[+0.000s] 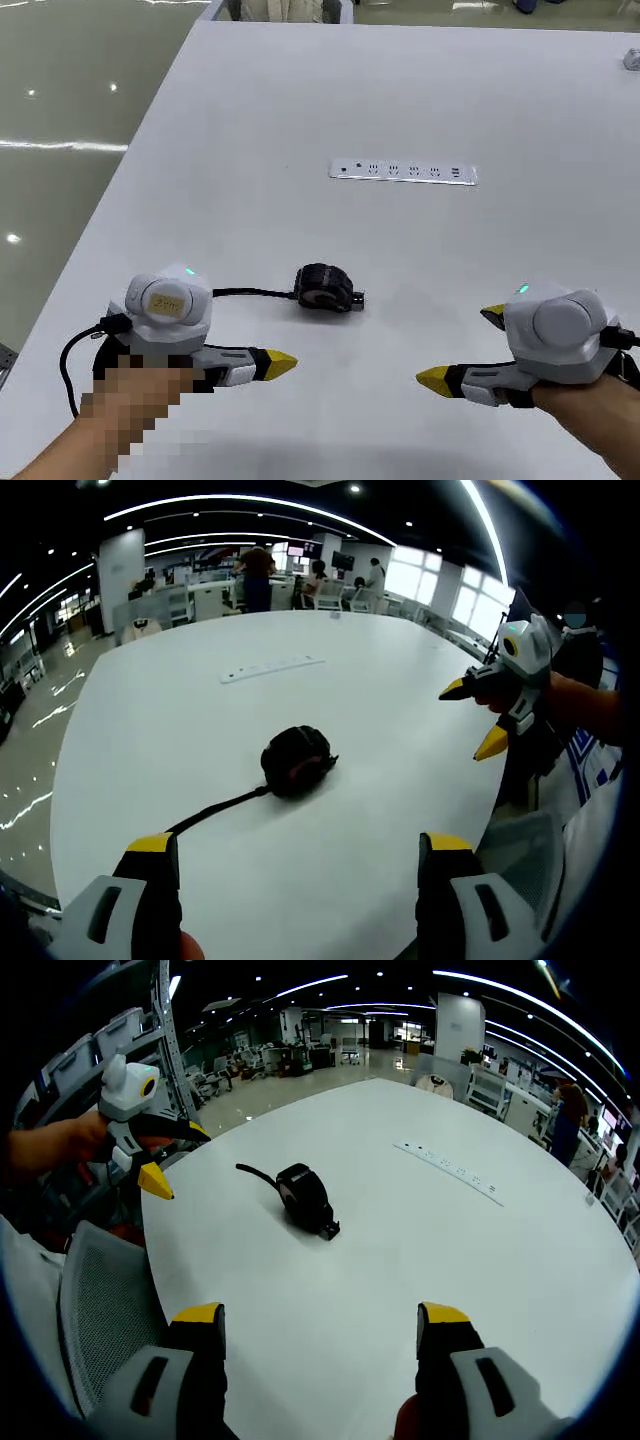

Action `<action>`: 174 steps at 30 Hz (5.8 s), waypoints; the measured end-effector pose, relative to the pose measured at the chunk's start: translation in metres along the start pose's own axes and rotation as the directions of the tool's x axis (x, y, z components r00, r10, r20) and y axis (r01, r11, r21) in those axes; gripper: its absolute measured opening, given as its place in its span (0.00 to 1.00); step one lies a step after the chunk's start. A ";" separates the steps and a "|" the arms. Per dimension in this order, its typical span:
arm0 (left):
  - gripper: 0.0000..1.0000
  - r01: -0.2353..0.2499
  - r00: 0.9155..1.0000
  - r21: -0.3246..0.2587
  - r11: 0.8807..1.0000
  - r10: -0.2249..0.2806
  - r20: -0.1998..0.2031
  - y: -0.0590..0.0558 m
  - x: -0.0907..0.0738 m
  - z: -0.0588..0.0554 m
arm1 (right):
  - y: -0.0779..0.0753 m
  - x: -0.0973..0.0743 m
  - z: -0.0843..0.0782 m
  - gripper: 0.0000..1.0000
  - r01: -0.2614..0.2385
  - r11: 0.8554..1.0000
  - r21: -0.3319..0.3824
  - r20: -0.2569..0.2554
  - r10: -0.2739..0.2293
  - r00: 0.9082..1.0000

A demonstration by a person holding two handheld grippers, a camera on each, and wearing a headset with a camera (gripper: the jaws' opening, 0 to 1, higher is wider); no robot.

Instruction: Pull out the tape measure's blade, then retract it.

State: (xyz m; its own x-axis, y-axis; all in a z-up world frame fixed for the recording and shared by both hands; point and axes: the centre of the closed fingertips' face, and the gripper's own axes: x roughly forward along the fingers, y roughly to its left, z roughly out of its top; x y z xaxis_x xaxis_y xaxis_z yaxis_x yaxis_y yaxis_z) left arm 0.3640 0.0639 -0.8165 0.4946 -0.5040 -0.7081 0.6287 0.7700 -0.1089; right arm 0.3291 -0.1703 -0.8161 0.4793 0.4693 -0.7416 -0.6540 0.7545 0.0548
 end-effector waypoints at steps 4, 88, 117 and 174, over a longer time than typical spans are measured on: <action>0.96 0.005 1.000 0.004 1.000 -0.005 -0.004 0.003 0.006 0.003 | -0.003 0.005 0.001 0.79 -0.003 1.000 -0.003 -0.004 0.003 1.000; 0.84 0.212 0.975 0.298 0.931 -0.179 -0.134 0.006 0.105 0.032 | -0.012 0.113 0.019 0.64 -0.186 0.949 -0.253 -0.120 0.160 0.980; 0.74 0.326 0.944 0.524 0.787 -0.241 -0.226 -0.015 0.139 0.038 | -0.007 0.145 0.024 0.52 -0.261 0.857 -0.445 -0.162 0.209 0.964; 0.40 0.422 0.906 0.710 0.563 -0.259 -0.334 -0.022 0.167 0.034 | -0.008 0.188 0.034 0.21 -0.323 0.747 -0.581 -0.182 0.267 0.946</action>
State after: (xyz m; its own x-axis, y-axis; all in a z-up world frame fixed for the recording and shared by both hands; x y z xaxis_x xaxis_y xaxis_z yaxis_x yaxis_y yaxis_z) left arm 0.4527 -0.0506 -0.9084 0.0852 -0.5254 -0.8466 0.9892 -0.0570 0.1350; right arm 0.4442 -0.0724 -0.9332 0.1723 0.5624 -0.8087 -0.9834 0.1459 -0.1081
